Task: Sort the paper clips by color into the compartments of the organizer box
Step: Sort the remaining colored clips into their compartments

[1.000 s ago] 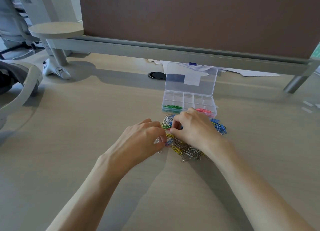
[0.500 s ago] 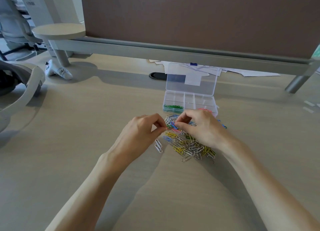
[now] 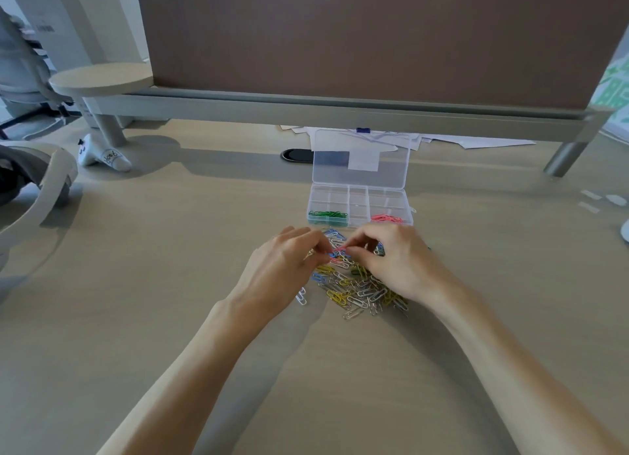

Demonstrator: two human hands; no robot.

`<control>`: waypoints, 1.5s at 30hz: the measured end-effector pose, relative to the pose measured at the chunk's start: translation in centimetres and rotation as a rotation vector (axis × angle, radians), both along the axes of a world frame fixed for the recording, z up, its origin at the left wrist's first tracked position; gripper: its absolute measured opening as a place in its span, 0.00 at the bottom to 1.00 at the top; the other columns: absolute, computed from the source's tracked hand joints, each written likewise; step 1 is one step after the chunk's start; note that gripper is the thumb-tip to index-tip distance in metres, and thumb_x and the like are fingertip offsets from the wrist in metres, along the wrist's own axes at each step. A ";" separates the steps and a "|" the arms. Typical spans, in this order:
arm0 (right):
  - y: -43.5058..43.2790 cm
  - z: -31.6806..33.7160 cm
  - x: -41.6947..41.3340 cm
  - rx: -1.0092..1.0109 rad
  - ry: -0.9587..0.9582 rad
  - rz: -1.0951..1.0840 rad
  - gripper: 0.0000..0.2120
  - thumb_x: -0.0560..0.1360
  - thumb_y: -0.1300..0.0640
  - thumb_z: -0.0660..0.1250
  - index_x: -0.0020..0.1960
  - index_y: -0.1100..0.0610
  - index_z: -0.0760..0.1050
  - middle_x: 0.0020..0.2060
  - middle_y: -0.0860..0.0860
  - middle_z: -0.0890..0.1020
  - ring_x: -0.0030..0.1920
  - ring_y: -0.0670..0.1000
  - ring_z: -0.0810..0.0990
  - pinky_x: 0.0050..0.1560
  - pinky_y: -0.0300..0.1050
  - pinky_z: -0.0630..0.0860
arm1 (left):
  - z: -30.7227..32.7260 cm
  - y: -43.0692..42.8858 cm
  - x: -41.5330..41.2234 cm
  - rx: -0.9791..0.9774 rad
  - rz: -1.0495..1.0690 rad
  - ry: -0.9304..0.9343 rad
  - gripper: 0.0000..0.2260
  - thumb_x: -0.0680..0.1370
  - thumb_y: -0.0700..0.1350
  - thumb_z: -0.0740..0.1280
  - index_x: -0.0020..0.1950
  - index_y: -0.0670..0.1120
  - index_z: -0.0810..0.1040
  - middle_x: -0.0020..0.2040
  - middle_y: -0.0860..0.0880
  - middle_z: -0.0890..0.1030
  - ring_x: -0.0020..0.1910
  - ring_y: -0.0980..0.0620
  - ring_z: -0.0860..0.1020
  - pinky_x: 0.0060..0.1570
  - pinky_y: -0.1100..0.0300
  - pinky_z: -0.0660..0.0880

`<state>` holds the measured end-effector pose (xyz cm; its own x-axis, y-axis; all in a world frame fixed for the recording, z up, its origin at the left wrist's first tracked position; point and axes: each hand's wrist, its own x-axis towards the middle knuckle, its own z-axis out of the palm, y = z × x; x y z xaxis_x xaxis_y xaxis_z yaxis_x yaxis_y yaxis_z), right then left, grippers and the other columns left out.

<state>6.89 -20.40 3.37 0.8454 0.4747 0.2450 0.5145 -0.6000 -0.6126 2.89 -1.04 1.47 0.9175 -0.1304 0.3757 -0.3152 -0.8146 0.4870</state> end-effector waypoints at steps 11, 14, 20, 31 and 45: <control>-3.0 -0.1 -0.2 0.027 -0.044 -0.068 0.03 0.75 0.54 0.71 0.47 0.51 0.82 0.41 0.40 0.81 0.45 0.42 0.77 0.48 0.38 0.74 | 0.5 -1.2 1.2 0.233 -0.024 -0.058 0.03 0.78 0.47 0.68 0.48 0.50 0.81 0.47 0.57 0.78 0.52 0.54 0.73 0.36 0.57 0.71; -2.9 0.0 -0.5 0.040 -0.008 -0.030 0.04 0.74 0.53 0.71 0.48 0.51 0.83 0.40 0.39 0.80 0.44 0.39 0.77 0.44 0.30 0.71 | 1.0 -1.7 0.9 0.110 -0.006 -0.034 0.03 0.78 0.46 0.67 0.48 0.49 0.80 0.37 0.63 0.72 0.45 0.60 0.68 0.38 0.59 0.67; -2.6 -0.1 -0.3 0.098 0.010 -0.023 0.05 0.74 0.52 0.71 0.48 0.51 0.84 0.39 0.41 0.82 0.43 0.40 0.78 0.42 0.31 0.71 | 1.5 -2.7 0.8 -0.021 -0.087 -0.015 0.02 0.76 0.44 0.70 0.48 0.49 0.82 0.39 0.63 0.76 0.47 0.58 0.72 0.46 0.57 0.73; -3.2 -0.1 -0.1 0.158 0.082 -0.060 0.03 0.73 0.53 0.73 0.46 0.51 0.84 0.38 0.42 0.83 0.41 0.39 0.79 0.40 0.28 0.70 | 0.3 -3.6 1.2 -0.039 -0.054 -0.055 0.02 0.77 0.45 0.68 0.48 0.50 0.80 0.42 0.59 0.78 0.47 0.57 0.73 0.45 0.60 0.72; -3.1 -0.4 0.0 0.109 0.090 -0.059 0.02 0.75 0.54 0.71 0.46 0.52 0.82 0.38 0.43 0.82 0.41 0.38 0.78 0.41 0.28 0.70 | 1.0 -4.8 1.2 -0.177 -0.021 -0.014 0.06 0.77 0.39 0.68 0.49 0.48 0.83 0.41 0.60 0.79 0.43 0.61 0.75 0.42 0.74 0.68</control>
<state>6.92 -23.54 2.98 0.8921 0.3980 0.2141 0.4199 -0.5549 -0.7181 4.06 -5.81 2.48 0.9100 -0.0798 0.4069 -0.3386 -0.7097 0.6178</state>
